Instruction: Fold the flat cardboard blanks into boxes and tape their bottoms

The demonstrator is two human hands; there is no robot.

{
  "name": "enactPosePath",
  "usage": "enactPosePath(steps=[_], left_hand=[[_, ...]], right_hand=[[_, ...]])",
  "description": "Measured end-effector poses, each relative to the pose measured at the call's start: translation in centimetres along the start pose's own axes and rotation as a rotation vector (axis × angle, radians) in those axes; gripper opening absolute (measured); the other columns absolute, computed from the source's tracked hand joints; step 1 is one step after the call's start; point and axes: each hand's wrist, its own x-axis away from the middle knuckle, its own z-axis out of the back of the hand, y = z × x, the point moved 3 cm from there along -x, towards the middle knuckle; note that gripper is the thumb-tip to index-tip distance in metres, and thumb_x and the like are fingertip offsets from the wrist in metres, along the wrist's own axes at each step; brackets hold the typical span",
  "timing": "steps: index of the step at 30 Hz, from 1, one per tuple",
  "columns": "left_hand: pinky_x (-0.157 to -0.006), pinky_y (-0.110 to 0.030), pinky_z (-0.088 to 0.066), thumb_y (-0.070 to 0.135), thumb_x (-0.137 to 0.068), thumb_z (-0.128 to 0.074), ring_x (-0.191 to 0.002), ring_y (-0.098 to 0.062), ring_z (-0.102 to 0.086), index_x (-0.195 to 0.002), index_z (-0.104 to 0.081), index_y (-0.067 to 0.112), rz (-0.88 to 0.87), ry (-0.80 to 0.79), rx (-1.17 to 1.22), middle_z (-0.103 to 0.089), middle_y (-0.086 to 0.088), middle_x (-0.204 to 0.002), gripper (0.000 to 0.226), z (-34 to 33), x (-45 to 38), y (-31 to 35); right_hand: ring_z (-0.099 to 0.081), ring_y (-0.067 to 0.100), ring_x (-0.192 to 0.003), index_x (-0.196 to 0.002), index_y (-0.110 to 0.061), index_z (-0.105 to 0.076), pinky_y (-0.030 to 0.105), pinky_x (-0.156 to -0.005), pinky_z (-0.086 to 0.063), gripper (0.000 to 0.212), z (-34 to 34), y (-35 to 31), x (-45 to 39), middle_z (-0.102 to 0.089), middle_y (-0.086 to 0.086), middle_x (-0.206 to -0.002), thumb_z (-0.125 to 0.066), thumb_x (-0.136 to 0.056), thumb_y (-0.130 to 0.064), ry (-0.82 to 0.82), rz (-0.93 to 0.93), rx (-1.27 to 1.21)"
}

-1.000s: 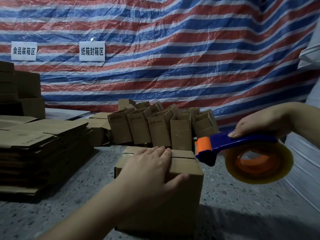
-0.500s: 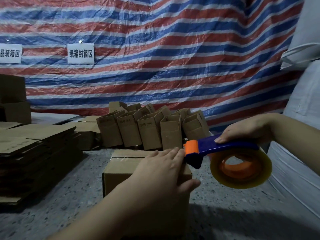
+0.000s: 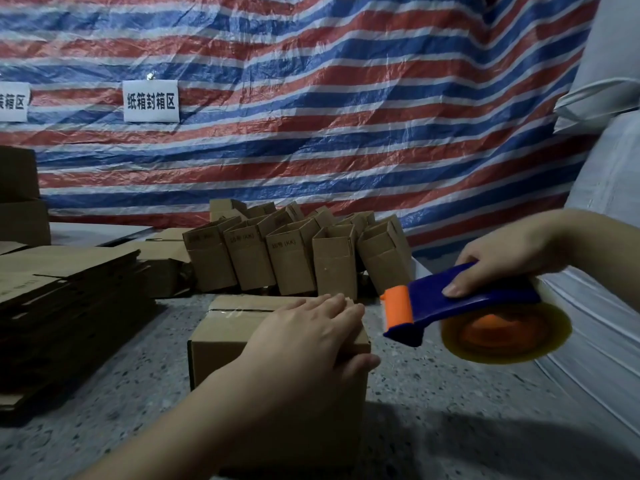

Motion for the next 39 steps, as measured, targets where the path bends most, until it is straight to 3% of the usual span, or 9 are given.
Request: enactPosePath(steps=[2,5,8,10,13,18,25,30,39], left_hand=[[-0.105,-0.027,-0.005,0.080,-0.082,-0.012,-0.148,-0.013,-0.020,-0.152,-0.015,0.039,-0.012,-0.016,-0.057,-0.021,0.009,-0.162,0.081,0.2,-0.1,0.2],[-0.105,-0.028,-0.006,0.079,-0.079,-0.009,-0.147,-0.014,-0.023,-0.151,-0.018,0.038,-0.016,-0.017,-0.087,-0.023,0.007,-0.162,0.084,0.1,-0.2,0.3],[-0.107,-0.028,-0.008,0.079,-0.079,-0.008,-0.146,-0.015,-0.025,-0.151,-0.021,0.037,-0.041,0.022,-0.073,-0.026,0.006,-0.161,0.084,0.0,-0.2,0.1],[-0.113,-0.030,-0.014,0.079,-0.080,-0.007,-0.146,-0.015,-0.027,-0.150,-0.024,0.036,-0.047,0.022,-0.070,-0.029,0.005,-0.160,0.084,-0.1,-0.3,0.0],[-0.115,-0.034,-0.026,0.079,-0.079,-0.004,-0.144,-0.015,-0.032,-0.149,-0.027,0.036,-0.045,0.023,-0.083,-0.033,0.005,-0.158,0.085,-0.4,-0.4,-0.1],[-0.114,-0.034,-0.029,0.078,-0.080,-0.005,-0.143,-0.015,-0.033,-0.148,-0.029,0.037,-0.032,0.030,-0.072,-0.035,0.006,-0.157,0.083,-0.6,-0.4,0.2],[-0.114,-0.034,-0.028,0.075,-0.087,-0.019,-0.143,-0.016,-0.034,-0.149,-0.030,0.036,-0.028,0.049,-0.059,-0.035,0.005,-0.157,0.074,-0.4,-0.2,0.3],[-0.116,-0.034,-0.024,0.073,-0.091,-0.023,-0.144,-0.016,-0.031,-0.149,-0.029,0.035,-0.034,0.051,-0.066,-0.033,0.004,-0.158,0.070,-0.8,-0.2,0.1],[-0.114,-0.034,-0.029,0.074,-0.090,-0.022,-0.141,-0.017,-0.036,-0.147,-0.032,0.035,-0.038,0.055,-0.059,-0.039,0.005,-0.154,0.070,-1.1,-0.3,0.0]], right_hand=[[-0.072,0.010,-0.072,-0.107,-0.020,-0.070,0.019,-0.062,-0.054,0.060,-0.4,-1.9,0.4,-0.077,-0.003,-0.085,-0.069,-0.069,-0.067,-0.046,-0.070,0.122],[-0.073,0.012,-0.083,-0.109,-0.026,-0.067,0.020,-0.061,-0.055,0.070,-0.5,-4.3,0.8,-0.075,-0.004,-0.093,-0.069,-0.057,-0.073,0.042,-0.114,0.202],[-0.067,0.012,-0.082,-0.098,-0.029,-0.061,0.022,-0.060,-0.049,0.049,-2.2,-5.1,0.3,-0.068,-0.004,-0.093,-0.071,-0.073,-0.070,0.107,-0.180,0.425],[-0.058,0.011,-0.075,-0.093,-0.026,-0.056,0.023,-0.058,-0.042,0.048,-5.0,-4.7,-0.8,-0.059,-0.006,-0.085,-0.068,-0.079,-0.070,0.091,-0.218,0.620],[-0.054,0.010,-0.070,-0.091,-0.022,-0.059,0.025,-0.055,-0.039,0.054,-8.6,-2.0,-2.6,-0.057,-0.007,-0.080,-0.064,-0.079,-0.075,0.139,-0.213,0.479],[-0.060,0.013,-0.065,-0.078,-0.020,-0.057,0.027,-0.050,-0.038,0.054,-10.9,0.0,-5.3,-0.063,-0.003,-0.075,-0.064,-0.081,-0.073,0.508,-0.132,0.322],[-0.063,0.014,-0.086,-0.101,-0.023,-0.060,0.031,-0.074,-0.055,0.052,-13.9,1.4,-9.4,-0.066,-0.004,-0.096,-0.051,-0.089,-0.073,0.767,-0.106,0.270],[-0.053,0.011,-0.074,-0.096,-0.025,-0.052,0.023,-0.051,-0.033,0.046,-15.4,2.1,-10.6,-0.053,-0.009,-0.083,-0.052,-0.089,-0.071,0.821,-0.116,0.264],[-0.052,0.008,-0.074,-0.107,-0.023,-0.055,0.020,-0.047,-0.027,0.049,-16.6,2.5,-11.0,-0.052,-0.011,-0.085,-0.050,-0.091,-0.070,0.800,-0.153,0.180]])
